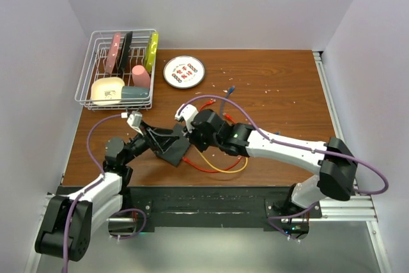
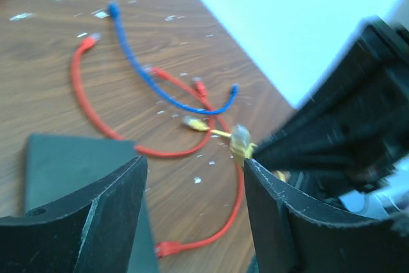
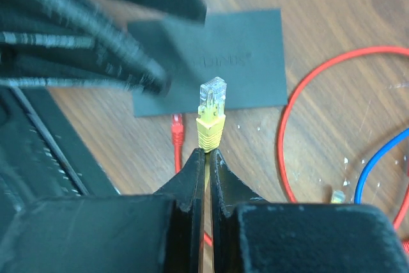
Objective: Insert the plug into the switch port
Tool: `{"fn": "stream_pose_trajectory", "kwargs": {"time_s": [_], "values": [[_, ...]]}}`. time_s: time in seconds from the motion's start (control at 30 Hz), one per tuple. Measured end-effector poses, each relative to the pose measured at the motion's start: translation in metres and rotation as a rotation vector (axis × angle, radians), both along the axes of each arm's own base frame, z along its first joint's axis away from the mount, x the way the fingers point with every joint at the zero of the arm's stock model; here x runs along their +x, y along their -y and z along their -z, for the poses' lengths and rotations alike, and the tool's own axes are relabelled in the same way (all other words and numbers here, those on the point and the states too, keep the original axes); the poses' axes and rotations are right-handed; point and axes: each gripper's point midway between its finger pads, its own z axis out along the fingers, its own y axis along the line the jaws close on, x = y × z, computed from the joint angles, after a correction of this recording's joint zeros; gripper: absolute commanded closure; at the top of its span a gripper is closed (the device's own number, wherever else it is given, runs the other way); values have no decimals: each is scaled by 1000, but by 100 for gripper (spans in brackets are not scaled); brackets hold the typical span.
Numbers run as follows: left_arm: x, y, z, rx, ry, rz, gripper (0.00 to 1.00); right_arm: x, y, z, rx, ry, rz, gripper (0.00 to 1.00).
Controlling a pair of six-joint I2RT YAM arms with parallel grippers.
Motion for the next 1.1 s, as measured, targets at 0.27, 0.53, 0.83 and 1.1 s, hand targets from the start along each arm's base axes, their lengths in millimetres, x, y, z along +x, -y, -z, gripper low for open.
{"fn": "stream_pose_trajectory", "kwargs": {"time_s": [0.27,0.53,0.83,1.1], "values": [[-22,27,-24,-40,107,134,37,-9,-12,-20,116,-49,-73,100],[-28,35,-30,-63,126,164,72,-11,-10,-15,117,-66,-81,100],[-28,35,-37,-83,141,157,100,-22,-12,-17,149,-92,-133,100],[-30,35,-44,-91,174,162,100,-13,3,-26,249,-133,-113,45]]}}
